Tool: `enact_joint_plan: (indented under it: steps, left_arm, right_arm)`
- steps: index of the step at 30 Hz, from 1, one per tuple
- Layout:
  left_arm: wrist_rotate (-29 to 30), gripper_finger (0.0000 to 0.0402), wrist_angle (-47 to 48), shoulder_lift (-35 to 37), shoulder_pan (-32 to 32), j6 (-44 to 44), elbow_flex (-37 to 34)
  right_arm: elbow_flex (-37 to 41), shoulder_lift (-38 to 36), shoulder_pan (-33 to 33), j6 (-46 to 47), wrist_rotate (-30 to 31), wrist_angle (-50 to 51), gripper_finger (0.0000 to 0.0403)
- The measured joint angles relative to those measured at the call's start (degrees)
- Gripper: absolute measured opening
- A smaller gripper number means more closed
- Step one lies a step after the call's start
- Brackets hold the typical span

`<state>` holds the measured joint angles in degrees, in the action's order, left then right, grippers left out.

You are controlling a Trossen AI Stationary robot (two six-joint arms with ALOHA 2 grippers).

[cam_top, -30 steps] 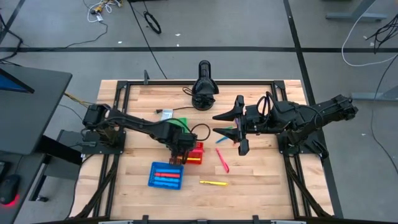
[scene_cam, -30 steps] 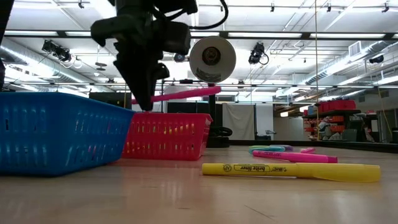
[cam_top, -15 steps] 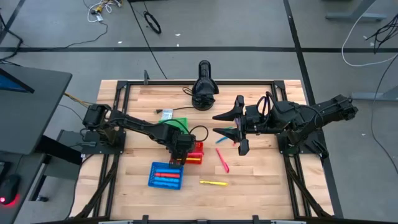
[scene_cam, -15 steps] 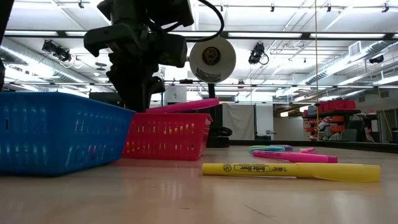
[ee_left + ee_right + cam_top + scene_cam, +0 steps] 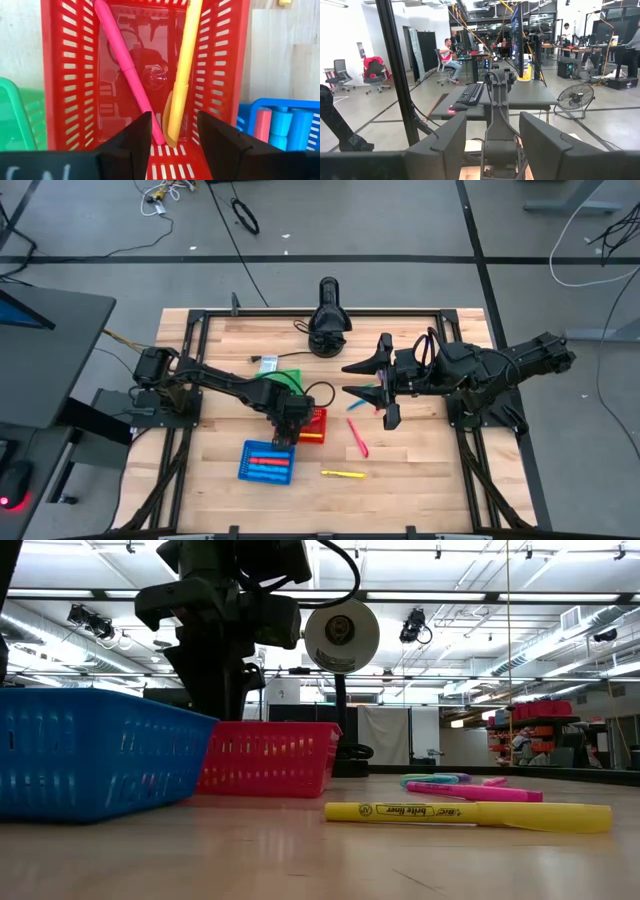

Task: Pick & Place Markers
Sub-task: Put the yellow marker pen into the red bin

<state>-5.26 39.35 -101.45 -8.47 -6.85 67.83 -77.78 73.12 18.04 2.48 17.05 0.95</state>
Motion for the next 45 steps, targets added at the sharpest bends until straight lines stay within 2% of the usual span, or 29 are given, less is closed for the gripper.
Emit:
enact_joint_plan:
  steps: [14,18,33,36,45]
  left_arm:
    - [-1.1,0.0167,5.7,0.5,2.0,-0.3,3.8]
    - [-4.3,0.0167,2.0,3.2,3.6,-1.7,3.8]
    - [-2.4,0.0167,-11.8,14.7,4.0,-2.9,3.8]
    - [-0.7,0.0167,-14.8,17.0,3.7,-3.0,3.8]
    - [9.7,0.0167,-22.4,23.2,-0.2,-3.8,3.8]
  right_arm:
    - [0.0,0.0,0.0,0.0,0.0,0.0,0.0185]
    - [0.0,0.0,0.0,0.3,0.0,0.1,0.0185]
    - [0.0,0.0,0.5,1.5,0.0,1.6,0.0185]
    - [0.0,0.0,0.5,1.6,0.0,2.3,0.0185]
    - [0.0,0.0,0.5,2.7,0.0,3.4,0.0185]
